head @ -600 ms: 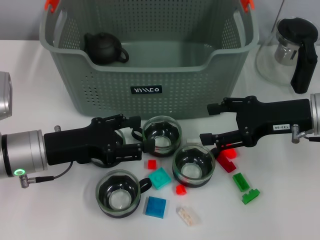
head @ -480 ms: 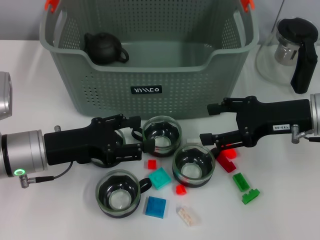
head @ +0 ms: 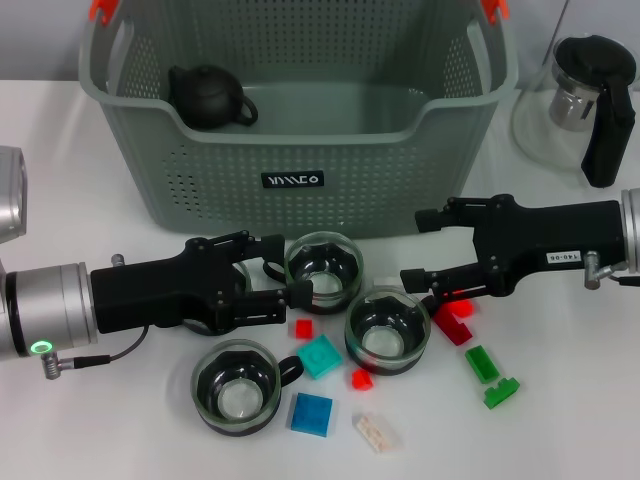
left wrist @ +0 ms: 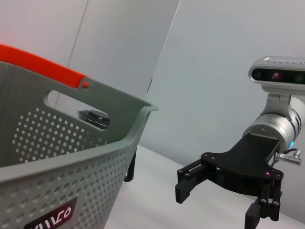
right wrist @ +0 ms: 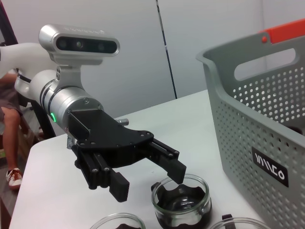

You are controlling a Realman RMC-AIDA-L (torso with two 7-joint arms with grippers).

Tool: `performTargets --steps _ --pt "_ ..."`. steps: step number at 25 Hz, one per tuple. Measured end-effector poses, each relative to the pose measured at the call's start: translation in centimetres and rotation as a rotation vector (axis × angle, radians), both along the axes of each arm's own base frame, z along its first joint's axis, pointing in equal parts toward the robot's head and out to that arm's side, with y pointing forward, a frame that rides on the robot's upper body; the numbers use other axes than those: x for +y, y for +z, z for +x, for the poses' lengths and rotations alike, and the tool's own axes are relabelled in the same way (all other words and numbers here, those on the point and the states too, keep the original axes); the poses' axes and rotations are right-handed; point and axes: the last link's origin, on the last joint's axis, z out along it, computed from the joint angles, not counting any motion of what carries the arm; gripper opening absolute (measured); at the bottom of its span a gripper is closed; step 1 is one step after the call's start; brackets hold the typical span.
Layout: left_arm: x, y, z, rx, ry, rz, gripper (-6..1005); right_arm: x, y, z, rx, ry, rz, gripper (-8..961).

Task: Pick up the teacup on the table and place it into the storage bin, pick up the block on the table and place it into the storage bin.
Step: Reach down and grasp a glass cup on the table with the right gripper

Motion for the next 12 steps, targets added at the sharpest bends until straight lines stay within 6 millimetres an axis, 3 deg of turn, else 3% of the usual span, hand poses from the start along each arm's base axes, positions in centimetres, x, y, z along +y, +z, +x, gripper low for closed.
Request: performTargets --steps 12 --pt "-0.21 -0.10 0.07 0.010 -0.017 -0.019 830 0.00 0.55 -0.68 -0.102 0.026 -0.113 945"
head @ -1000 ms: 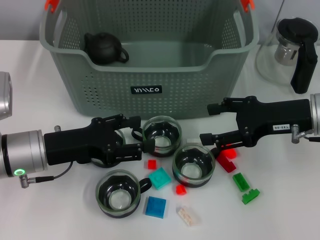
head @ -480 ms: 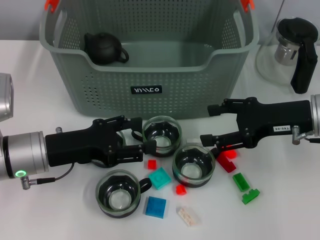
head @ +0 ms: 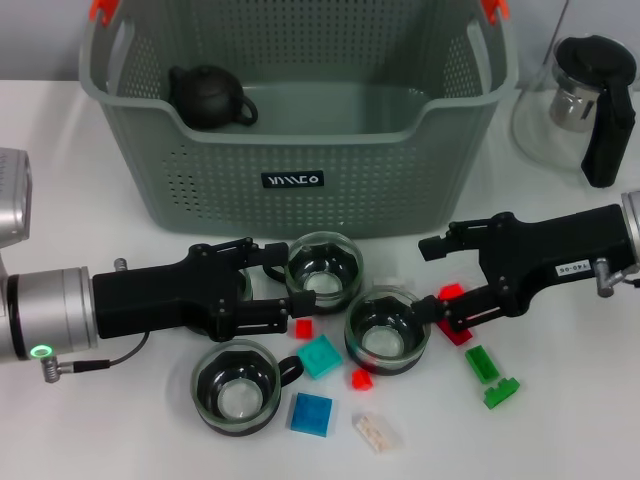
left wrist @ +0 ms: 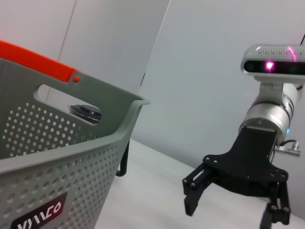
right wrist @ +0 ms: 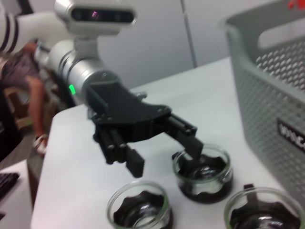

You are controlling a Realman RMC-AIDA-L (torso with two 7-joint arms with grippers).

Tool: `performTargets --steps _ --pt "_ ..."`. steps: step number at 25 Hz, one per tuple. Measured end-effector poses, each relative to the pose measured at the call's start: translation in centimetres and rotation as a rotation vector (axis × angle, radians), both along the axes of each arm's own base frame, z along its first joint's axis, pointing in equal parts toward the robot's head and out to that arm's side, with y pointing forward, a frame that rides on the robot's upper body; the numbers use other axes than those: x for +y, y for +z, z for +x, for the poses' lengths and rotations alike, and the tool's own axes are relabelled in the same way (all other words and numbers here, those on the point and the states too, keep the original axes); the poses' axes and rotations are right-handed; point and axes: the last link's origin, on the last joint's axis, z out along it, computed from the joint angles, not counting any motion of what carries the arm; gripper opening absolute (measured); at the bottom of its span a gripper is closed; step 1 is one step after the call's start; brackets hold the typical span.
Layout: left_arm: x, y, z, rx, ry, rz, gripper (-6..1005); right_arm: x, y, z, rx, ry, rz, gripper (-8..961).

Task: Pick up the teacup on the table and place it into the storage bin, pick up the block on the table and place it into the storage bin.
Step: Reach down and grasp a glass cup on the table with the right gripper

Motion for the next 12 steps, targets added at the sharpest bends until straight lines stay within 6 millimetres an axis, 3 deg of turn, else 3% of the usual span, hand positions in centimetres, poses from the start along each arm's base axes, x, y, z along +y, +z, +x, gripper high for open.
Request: performTargets --steps 5,12 --pt "0.0 0.1 -0.1 0.002 0.007 0.007 829 0.6 0.5 -1.8 -0.072 0.047 -0.048 945" --pt "0.1 0.4 -0.4 0.000 0.025 0.016 829 1.1 -0.1 -4.0 -0.235 0.109 -0.124 945"
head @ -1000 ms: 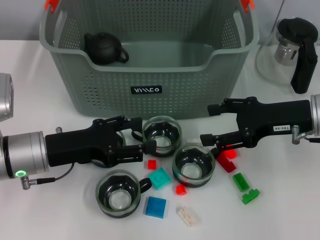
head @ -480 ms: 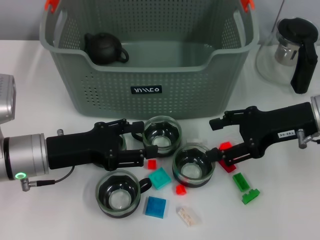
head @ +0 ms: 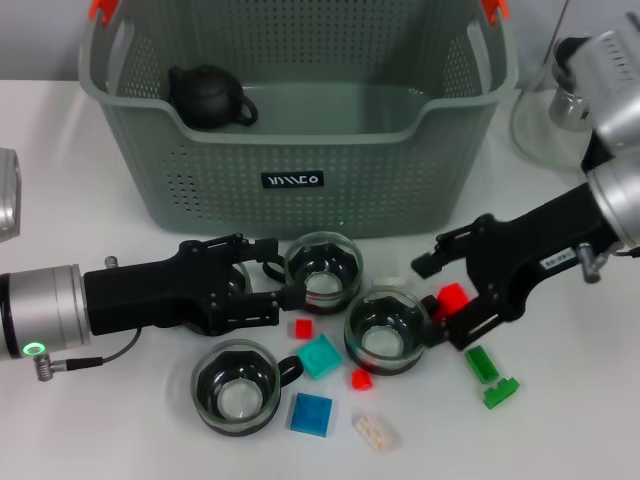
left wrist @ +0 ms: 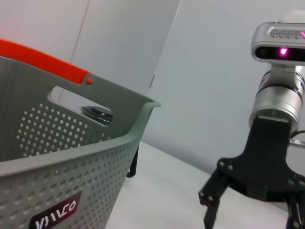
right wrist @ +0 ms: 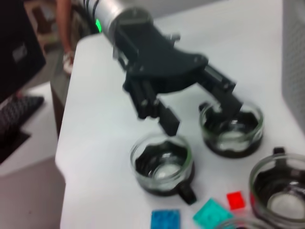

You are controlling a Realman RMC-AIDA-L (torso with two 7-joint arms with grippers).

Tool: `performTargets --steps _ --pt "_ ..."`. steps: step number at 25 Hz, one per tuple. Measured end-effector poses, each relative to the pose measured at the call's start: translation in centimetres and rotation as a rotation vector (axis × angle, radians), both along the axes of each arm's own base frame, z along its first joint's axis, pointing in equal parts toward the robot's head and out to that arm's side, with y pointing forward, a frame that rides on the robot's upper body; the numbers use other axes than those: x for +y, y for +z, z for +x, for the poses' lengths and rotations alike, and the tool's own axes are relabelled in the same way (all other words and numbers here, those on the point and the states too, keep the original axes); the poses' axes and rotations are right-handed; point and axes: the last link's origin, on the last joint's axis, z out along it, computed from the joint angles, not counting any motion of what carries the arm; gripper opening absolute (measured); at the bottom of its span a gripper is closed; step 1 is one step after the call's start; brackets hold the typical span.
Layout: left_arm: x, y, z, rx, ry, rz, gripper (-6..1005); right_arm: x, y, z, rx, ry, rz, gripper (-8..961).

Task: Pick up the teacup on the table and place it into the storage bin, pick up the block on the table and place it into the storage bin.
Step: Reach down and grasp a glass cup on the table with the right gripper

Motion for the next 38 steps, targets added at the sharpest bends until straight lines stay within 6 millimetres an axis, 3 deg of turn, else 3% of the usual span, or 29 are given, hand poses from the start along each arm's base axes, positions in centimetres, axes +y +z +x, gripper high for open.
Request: performTargets --steps 15,38 --pt "0.0 0.0 0.0 -0.012 0.008 0.004 830 -0.6 -3.7 -3.8 -0.266 0.172 -0.106 946" --pt "-0.4 -0.3 -0.2 -0.017 0.021 0.004 829 -1.1 -8.9 -3.9 -0.515 0.324 -0.038 926"
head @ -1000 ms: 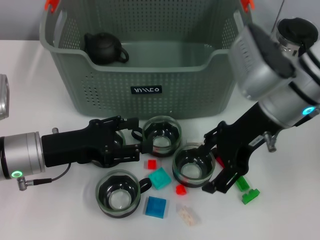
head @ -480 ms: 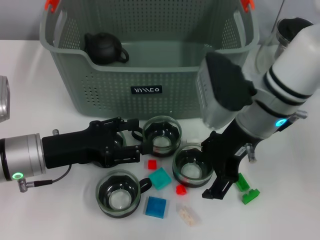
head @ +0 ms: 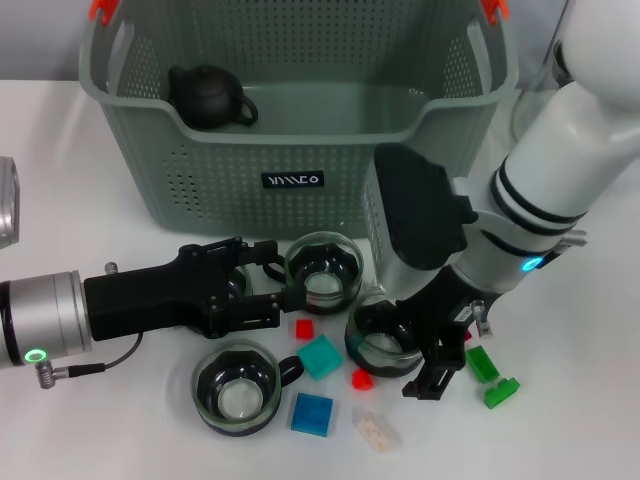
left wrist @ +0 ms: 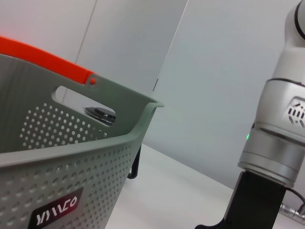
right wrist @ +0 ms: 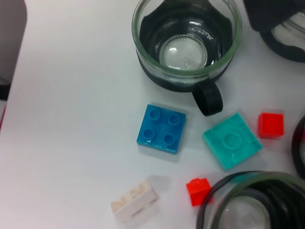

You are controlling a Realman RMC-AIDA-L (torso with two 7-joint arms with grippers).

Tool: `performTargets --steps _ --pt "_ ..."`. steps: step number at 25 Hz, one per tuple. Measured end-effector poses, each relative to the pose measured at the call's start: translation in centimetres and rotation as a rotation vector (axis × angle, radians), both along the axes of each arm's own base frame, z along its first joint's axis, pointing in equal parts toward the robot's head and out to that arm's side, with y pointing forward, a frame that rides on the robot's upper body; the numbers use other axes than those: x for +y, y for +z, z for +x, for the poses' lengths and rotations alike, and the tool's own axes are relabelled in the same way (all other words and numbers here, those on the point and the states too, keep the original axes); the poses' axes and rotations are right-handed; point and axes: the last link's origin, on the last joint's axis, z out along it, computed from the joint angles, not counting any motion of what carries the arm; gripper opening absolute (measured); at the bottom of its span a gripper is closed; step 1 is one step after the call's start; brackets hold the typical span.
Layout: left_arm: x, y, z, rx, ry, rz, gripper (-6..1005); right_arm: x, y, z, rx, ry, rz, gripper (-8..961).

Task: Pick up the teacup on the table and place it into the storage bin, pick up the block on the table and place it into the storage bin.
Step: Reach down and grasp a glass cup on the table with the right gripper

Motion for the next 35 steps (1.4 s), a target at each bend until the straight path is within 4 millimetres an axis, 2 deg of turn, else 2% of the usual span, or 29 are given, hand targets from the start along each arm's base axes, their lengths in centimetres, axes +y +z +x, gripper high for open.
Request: performTargets --steps 11,17,25,35 --pt "0.1 0.1 0.0 -0.005 0.004 0.010 829 -0.3 -0.5 -0.7 0.006 0.027 -0.008 910" --pt "-0.1 0.2 -0.3 -0.008 0.015 0.016 830 -0.6 -0.3 -1.0 0.016 0.034 -0.016 715" --pt "-0.4 0.2 -0.6 -0.012 0.031 0.022 829 -0.6 -0.1 -1.3 0.026 0.051 -0.012 506" --pt "-0.6 0.2 -0.7 -0.013 0.034 0.022 829 -0.8 0.0 -1.2 0.017 0.045 -0.020 97"
